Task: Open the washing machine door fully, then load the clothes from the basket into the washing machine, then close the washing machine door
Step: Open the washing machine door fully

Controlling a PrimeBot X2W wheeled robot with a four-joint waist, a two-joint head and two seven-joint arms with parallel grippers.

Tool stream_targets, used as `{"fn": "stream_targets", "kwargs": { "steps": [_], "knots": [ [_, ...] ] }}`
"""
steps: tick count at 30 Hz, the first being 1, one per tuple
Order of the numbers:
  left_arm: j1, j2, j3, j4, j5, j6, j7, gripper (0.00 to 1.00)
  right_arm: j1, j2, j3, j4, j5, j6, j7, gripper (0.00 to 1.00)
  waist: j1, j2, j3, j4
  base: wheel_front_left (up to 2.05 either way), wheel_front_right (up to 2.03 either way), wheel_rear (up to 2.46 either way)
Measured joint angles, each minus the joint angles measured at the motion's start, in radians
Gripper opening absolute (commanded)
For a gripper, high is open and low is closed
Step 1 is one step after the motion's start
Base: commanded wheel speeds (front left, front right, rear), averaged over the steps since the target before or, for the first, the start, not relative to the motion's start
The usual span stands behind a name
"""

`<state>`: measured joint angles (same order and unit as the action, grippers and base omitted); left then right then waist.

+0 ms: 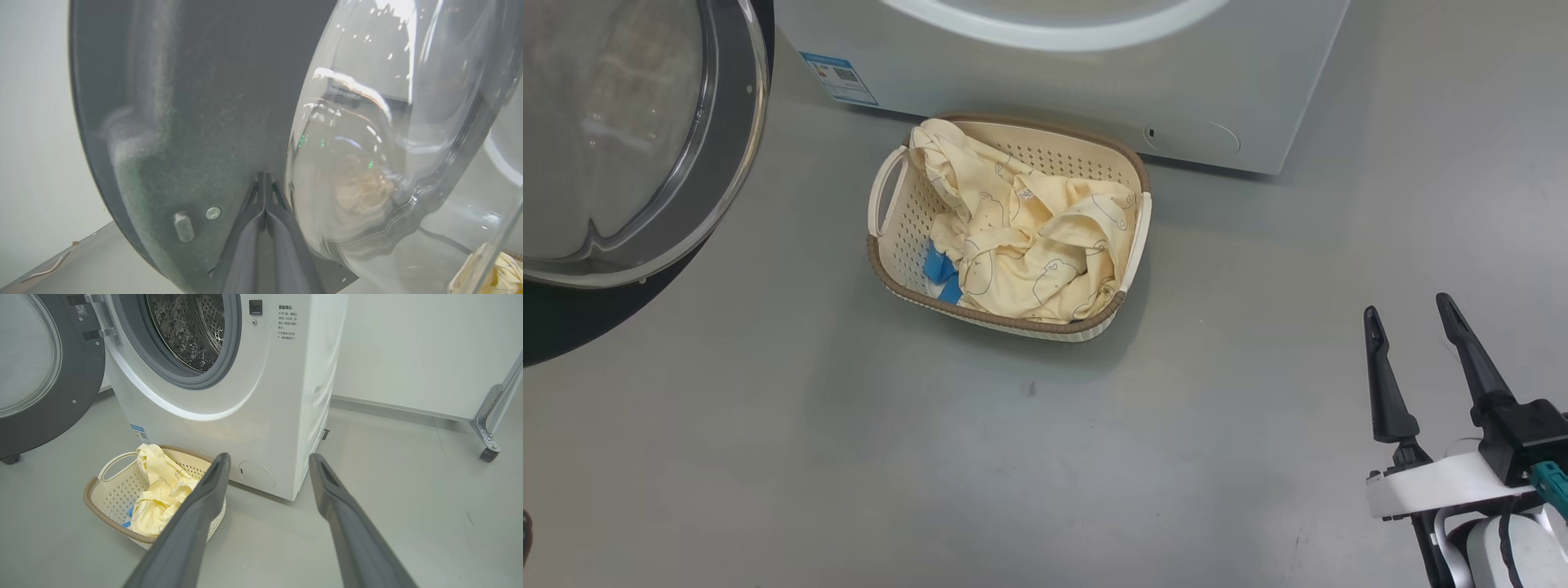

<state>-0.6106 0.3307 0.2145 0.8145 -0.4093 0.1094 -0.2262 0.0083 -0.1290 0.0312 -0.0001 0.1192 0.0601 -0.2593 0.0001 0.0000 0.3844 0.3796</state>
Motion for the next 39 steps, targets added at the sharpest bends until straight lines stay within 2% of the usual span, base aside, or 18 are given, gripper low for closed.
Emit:
{"fn": "stream_targets", "kwargs": {
  "steps": [9, 15, 18, 23, 30, 33, 35, 37, 39],
  "knots": [
    [0.007, -0.024, 0.019, 0.016, -0.004, 0.000, -0.023, 0.00, 0.000, 0.011, 0.005, 0.024, 0.000, 0.000, 0.000, 1.00, -0.0001, 0.0000, -0.039, 0.001, 0.00, 0.00, 0.00],
    [0.082, -0.029, 0.037, -0.011, -0.002, -0.002, -0.026, 0.00, 0.000, 0.030, 0.008, 0.037, 0.002, 0.000, 0.000, 1.00, -0.0001, 0.0000, -0.080, -0.003, 0.00, 0.00, 0.00],
    [0.122, -0.029, 0.056, -0.087, 0.011, -0.002, -0.026, 0.00, 0.001, 0.033, 0.008, 0.041, 0.003, 0.000, 0.000, 1.00, -0.0001, 0.0000, -0.104, -0.006, 0.00, 0.00, 0.00],
    [0.186, -0.042, 0.061, -0.239, 0.055, -0.037, -0.026, 0.00, 0.002, 0.038, 0.009, 0.045, 0.003, 0.000, 0.000, 1.00, -0.0001, 0.0000, -0.147, -0.011, 0.00, 0.00, 0.00],
    [0.310, -0.143, 0.014, -0.417, 0.096, -0.082, -0.026, 0.00, 0.025, 0.048, 0.005, 0.051, 0.003, -0.001, 0.000, 1.00, -0.0001, 0.0000, -0.210, -0.019, 0.00, 0.00, 0.00],
    [0.357, -0.173, -0.020, -0.485, 0.114, -0.108, -0.026, 0.30, 0.044, 0.053, 0.006, 0.053, 0.003, -0.001, 0.000, 1.00, -0.0001, 0.0000, -0.235, -0.022, 0.00, 0.00, 0.00],
    [0.389, -0.195, -0.042, -0.528, 0.128, -0.119, -0.026, 0.44, 0.048, 0.057, 0.008, 0.054, 0.003, -0.002, 0.000, 1.00, -0.0001, 0.0000, -0.250, -0.024, 0.00, 0.00, 0.00],
    [0.423, -0.207, -0.064, -0.553, 0.137, -0.135, -0.026, 0.97, 0.048, 0.058, 0.015, 0.054, 0.003, -0.002, 0.000, 1.00, -0.0001, 0.0000, -0.263, -0.027, 0.00, 0.00, 0.00],
    [0.464, -0.216, -0.091, -0.565, 0.143, -0.151, -0.026, 1.00, 0.049, 0.060, 0.023, 0.054, 0.001, -0.002, 0.000, 1.00, -0.0001, 0.0000, -0.271, -0.033, 0.00, 0.00, 0.00]
  ]
}}
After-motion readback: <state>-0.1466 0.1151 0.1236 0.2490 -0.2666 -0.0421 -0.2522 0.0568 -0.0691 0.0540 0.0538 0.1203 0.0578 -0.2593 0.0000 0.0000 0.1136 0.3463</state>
